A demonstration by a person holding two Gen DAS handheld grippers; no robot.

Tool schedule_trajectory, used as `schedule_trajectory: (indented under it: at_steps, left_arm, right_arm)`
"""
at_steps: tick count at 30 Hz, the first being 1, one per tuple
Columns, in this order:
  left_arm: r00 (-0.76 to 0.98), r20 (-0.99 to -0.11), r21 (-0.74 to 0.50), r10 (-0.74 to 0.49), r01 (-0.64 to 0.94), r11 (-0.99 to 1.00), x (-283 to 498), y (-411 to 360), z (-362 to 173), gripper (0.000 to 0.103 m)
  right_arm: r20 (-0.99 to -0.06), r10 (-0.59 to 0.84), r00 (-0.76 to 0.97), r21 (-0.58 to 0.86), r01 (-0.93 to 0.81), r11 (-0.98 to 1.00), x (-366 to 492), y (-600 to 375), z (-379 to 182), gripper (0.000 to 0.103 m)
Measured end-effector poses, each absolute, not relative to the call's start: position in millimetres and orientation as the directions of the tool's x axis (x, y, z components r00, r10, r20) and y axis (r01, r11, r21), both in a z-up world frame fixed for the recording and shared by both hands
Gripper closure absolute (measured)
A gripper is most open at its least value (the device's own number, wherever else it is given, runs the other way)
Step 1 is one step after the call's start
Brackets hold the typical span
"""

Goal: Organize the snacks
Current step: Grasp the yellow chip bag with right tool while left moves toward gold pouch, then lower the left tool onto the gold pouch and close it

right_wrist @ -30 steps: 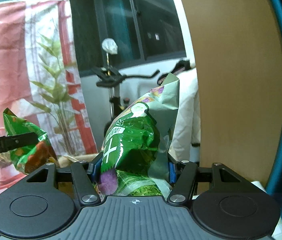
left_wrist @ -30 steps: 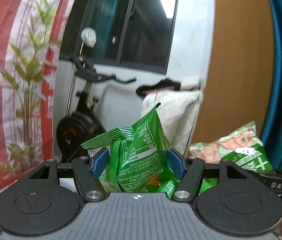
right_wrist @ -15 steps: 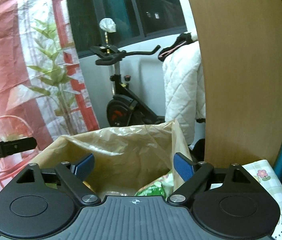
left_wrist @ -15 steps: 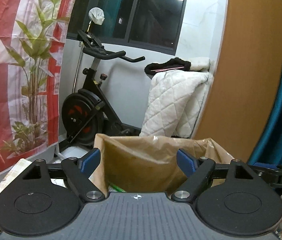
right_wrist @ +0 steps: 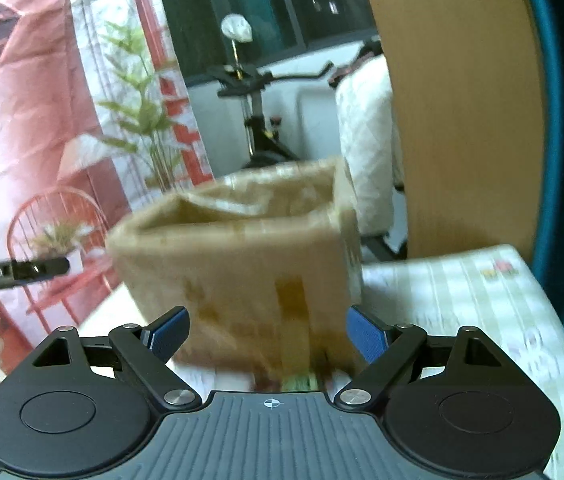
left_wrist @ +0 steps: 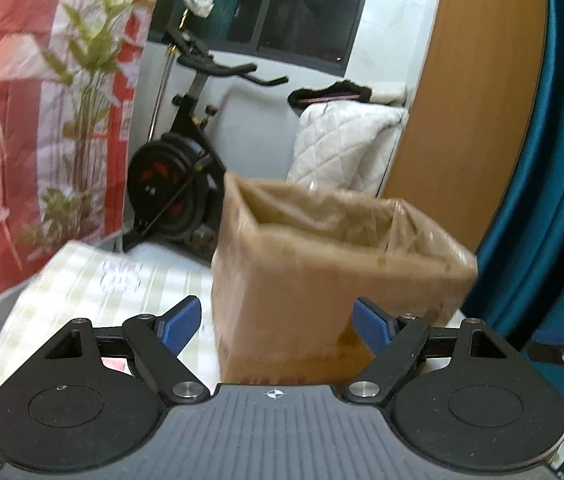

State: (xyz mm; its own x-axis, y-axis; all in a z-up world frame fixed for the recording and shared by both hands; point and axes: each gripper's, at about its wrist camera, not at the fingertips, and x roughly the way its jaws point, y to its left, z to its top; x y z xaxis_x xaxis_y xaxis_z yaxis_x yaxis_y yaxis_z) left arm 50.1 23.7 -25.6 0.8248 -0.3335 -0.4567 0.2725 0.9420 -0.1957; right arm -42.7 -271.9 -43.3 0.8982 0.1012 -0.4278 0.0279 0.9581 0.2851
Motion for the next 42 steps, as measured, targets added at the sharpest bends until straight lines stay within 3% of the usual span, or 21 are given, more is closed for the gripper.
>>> schedule_trajectory:
  at_steps: [8, 17, 21, 27, 42]
  left_arm:
    - [0.793, -0.518, -0.181, -0.322, 0.266, 0.947, 21, 27, -69, 0.019]
    - [0.747, -0.572, -0.211, -0.34, 0.267, 0.94, 9, 25, -103, 0.019]
    - [0.731, -0.586, -0.244, -0.35, 0.253, 0.936, 5, 29, -112, 0.02]
    - [0.713, -0.62, -0.239, -0.327, 0.225, 0.945, 5, 31, -126, 0.022]
    - [0.667, -0.682, -0.234, -0.299, 0.188, 0.954, 12, 17, -151, 0.024]
  right_arm:
    - [-0.629, 0.114, 0.769, 0.328, 0.129, 0.936, -93, -247, -112, 0.016]
    - [-0.763, 0.201, 0.614, 0.426, 0.244, 0.871, -88, -227, -167, 0.007]
    - [-0.732, 0.225, 0.643, 0.463, 0.227, 0.857, -82, -223, -176, 0.014]
    - [-0.674, 0.196, 0.712, 0.409, 0.139, 0.902, -56, -221, -167, 0.026]
    - [-0.57, 0.127, 0.812, 0.382, 0.125, 0.916, -16, -227, -179, 0.028]
